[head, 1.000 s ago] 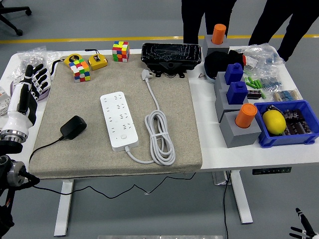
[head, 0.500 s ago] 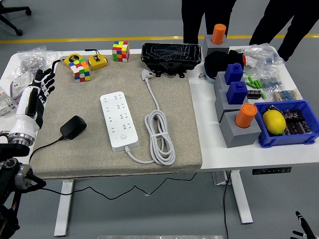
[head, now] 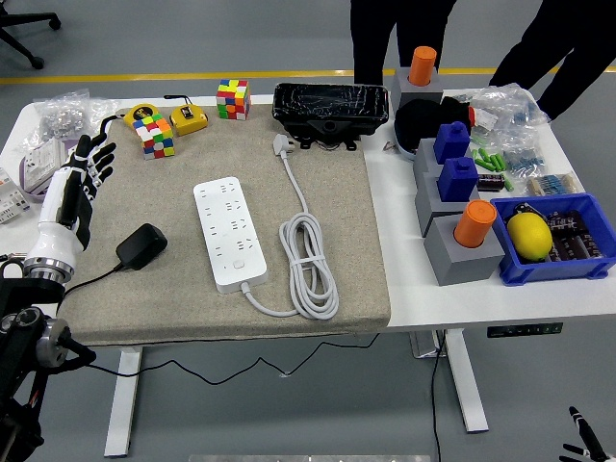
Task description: Pick up the plug,place it near the board,insert it into the board,press the button
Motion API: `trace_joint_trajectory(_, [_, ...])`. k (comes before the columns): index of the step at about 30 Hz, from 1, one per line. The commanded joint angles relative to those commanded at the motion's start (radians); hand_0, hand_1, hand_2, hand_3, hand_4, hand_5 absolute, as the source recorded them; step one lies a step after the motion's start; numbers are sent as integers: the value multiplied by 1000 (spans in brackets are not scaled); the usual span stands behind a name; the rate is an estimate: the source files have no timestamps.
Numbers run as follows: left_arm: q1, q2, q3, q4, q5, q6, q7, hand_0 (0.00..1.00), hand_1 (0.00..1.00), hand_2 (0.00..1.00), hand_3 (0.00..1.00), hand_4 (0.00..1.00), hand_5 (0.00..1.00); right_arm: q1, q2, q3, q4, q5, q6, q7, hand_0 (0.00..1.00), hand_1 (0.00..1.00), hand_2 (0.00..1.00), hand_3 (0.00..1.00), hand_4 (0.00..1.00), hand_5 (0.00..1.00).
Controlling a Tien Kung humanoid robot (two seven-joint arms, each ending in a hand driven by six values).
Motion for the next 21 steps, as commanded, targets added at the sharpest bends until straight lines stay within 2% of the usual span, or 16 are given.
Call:
trace_joint_trajectory(15, [1,-7,-5,2,-3,-5,-27,885,896,860,854,998,998,2,4,6,0,-2,-1,2,804,752,728,738,998,998])
trace_joint_trajectory(21, [4,-8,2,-4,13,4,-18,886,893,858,853,998,979,1,5,7,0,-4,-1,-1,804,753,728,737,998,998])
